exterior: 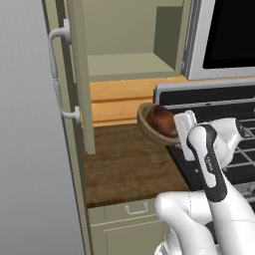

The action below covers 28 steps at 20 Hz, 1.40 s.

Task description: Pick up the bowls on the counter and stack them on top of one another in the open cabinet. Place the smaller bowl on top of the larger bowl.

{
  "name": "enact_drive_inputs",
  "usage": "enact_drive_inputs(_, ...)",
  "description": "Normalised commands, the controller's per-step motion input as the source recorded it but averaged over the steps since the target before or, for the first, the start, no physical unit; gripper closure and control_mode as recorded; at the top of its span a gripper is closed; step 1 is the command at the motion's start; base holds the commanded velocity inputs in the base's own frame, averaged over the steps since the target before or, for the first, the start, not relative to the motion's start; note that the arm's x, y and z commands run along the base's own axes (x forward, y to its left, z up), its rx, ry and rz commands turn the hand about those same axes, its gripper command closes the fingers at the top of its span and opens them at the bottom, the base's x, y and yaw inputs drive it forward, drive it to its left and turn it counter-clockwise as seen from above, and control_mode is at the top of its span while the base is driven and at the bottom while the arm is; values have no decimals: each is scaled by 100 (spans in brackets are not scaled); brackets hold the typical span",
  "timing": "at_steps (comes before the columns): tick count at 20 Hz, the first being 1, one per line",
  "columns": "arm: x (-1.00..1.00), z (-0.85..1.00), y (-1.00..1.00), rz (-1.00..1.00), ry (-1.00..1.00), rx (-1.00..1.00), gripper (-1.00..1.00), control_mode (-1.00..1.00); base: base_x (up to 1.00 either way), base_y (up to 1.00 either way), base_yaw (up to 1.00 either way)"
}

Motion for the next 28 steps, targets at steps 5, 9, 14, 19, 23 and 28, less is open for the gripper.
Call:
enact_drive_inputs(5,-13,100,-8,-4,-1,1,100,-100,0,0,0)
enact_drive_inputs(9,-13,100,-1,-3,0,0,100,-100,0,0,0)
enact_drive_inputs(14,-26,100,0,-1,0,0,100,-100,0,0,0)
enact_drive_inputs(19,-12,96,0,-1,0,-2,100,-100,0,0,0)
enact_drive_inputs(23,25,54,11,-4,0,-9,100,-100,0,0,0)
enact_drive_inputs(28,39,29,31,-8,0,-13,100,-100,0,0,0)
